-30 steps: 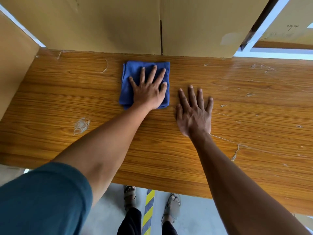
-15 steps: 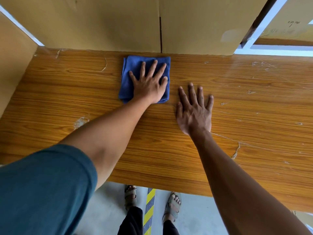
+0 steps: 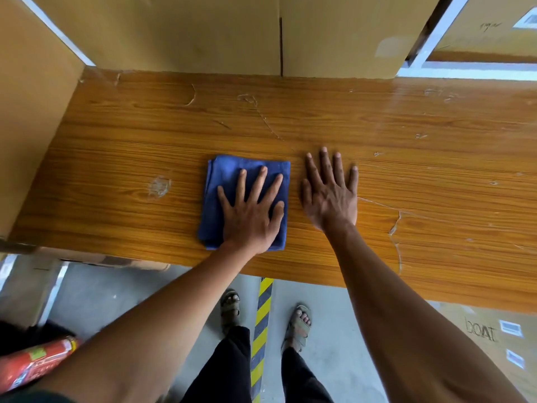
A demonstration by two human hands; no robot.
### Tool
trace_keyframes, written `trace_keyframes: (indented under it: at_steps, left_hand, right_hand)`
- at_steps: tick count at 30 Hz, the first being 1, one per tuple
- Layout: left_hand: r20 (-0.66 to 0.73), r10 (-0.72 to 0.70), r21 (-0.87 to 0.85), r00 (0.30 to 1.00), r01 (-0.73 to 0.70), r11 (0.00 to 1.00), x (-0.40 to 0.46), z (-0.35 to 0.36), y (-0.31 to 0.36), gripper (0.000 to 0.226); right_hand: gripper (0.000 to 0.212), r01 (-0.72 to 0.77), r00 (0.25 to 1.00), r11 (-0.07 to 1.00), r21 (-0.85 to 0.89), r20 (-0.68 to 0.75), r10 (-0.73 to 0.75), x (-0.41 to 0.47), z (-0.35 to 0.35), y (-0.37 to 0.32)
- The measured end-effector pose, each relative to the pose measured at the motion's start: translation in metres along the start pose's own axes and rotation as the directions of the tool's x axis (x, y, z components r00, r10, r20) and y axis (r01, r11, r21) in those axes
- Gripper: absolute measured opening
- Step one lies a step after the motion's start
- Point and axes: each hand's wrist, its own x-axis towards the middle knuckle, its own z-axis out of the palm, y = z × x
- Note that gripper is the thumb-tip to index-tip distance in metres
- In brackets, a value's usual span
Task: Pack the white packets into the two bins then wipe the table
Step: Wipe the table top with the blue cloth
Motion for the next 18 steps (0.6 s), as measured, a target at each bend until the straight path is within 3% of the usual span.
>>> trace_keyframes:
  at_steps: [8,15,18]
  left_hand:
    - [0.076,-0.017,-0.063,0.997,0.022,0.998,0.153,-0.024,0.000,0.062]
    - [-0.005,0.015,-0.035,1.000,-0.016,0.999,0.028,-0.003,0.006,0.061]
    - [0.003,0.019,-0.034,1.000,-0.019,0.999,0.042,-0.005,0.006,0.061]
  right_hand:
    - [0.060,-0.023,0.999,1.000,0.000,-0.034,0.022,0.008,0.003,-0.001]
    - [0.061,-0.022,0.999,1.000,-0.012,-0.031,0.022,0.008,0.002,-0.002]
    - [0.060,-0.020,0.999,1.000,-0.019,-0.031,0.019,0.007,0.003,-0.001]
